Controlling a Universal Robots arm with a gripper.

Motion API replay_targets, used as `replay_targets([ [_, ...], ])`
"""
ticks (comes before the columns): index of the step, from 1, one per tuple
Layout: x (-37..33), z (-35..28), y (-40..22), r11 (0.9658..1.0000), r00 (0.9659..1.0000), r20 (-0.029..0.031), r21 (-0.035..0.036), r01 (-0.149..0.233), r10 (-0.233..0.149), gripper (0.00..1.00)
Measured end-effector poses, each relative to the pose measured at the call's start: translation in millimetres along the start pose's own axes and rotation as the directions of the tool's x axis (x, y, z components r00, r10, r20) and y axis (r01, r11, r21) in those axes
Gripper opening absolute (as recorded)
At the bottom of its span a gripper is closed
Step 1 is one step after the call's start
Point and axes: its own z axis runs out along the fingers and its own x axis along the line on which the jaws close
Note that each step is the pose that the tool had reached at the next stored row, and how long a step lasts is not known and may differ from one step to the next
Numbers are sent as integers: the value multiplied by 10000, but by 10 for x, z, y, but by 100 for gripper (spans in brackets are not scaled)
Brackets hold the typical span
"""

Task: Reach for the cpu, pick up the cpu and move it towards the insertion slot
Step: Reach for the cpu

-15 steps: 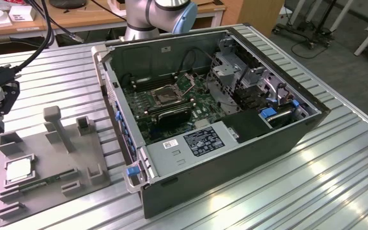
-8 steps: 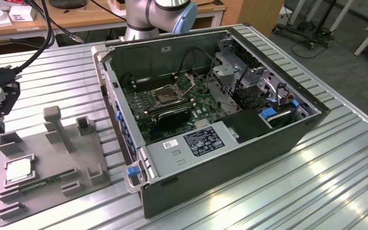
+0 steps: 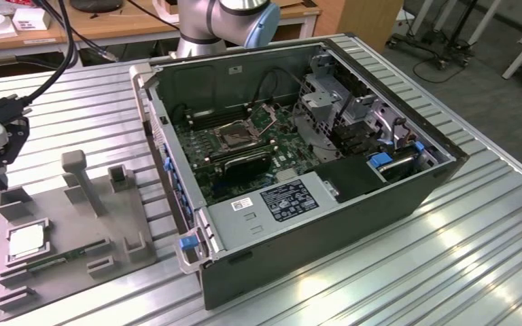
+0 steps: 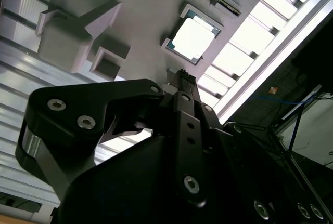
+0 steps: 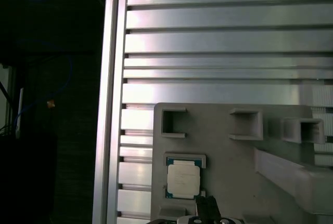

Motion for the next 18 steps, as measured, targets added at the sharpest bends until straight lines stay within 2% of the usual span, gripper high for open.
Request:
replay_targets([
  [16, 26, 10, 0, 10000, 10000, 1, 1, 0, 0, 10],
  [18, 95, 16, 1, 10000, 10000, 1, 1, 0, 0, 10],
])
